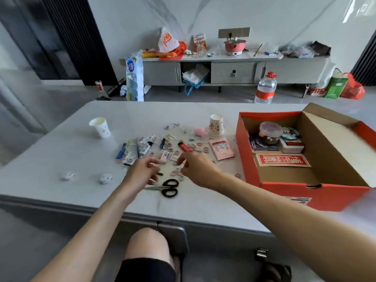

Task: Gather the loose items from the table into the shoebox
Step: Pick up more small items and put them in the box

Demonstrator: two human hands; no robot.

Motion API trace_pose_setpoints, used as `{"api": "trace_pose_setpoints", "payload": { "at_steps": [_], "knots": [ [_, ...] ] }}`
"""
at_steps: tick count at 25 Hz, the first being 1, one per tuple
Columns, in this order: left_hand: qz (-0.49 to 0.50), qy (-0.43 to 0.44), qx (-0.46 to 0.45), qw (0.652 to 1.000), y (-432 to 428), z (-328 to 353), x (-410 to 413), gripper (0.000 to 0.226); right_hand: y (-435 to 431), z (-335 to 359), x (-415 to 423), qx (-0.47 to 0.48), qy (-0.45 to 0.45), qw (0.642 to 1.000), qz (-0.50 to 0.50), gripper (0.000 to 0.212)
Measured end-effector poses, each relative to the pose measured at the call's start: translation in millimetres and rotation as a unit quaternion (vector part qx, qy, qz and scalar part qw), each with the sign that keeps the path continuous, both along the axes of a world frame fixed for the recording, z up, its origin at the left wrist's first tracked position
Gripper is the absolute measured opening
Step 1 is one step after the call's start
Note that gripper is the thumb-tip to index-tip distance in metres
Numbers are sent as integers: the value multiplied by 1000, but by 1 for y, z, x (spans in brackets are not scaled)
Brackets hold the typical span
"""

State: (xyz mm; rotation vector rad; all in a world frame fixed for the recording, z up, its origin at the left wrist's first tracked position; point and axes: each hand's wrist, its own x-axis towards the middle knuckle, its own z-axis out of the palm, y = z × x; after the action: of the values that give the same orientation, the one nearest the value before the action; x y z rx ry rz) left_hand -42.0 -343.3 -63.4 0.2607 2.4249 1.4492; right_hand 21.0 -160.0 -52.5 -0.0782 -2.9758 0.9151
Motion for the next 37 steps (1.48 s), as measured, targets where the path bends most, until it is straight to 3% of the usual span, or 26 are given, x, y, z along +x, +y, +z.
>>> {"api": "trace_pose_setpoints", "payload": {
  "at_steps": [5, 9, 13, 17, 21, 24, 27, 30, 37],
  "knots": [
    [120, 74, -197, 970, -109, -41, -41, 22, -59, -46, -47, 106, -64, 985, 122, 31],
    [113, 134, -330, 928, -154, -76, -67, 44, -89, -82, -79, 208, -55, 964, 155, 39],
    [60, 172, -359, 915, -155, -97, -93, 53, -100, -99, -101, 200, -17, 970, 136, 26],
    [42, 202, -364, 908, -150, -100, -119, 33, -120, -101, -115, 151, 17, 972, 180, 46],
    [175, 236, -369, 882, -189, -86, -147, 30, -143, -105, -124, 165, 3, 970, 177, 34],
    [216, 173, -438, 855, -229, -80, -170, 32, -145, -108, -128, 136, -1, 977, 163, 26],
    [182, 126, -441, 870, -234, -87, -178, 33, -145, -108, -131, 111, -12, 981, 162, 35],
    [173, 136, -430, 876, -230, -91, -183, 32, -144, -106, -134, 129, -5, 979, 158, 49],
    [107, 88, -476, 868, -227, -81, -186, 32, -144, -107, -130, 97, -9, 984, 148, 38]
  ]
}}
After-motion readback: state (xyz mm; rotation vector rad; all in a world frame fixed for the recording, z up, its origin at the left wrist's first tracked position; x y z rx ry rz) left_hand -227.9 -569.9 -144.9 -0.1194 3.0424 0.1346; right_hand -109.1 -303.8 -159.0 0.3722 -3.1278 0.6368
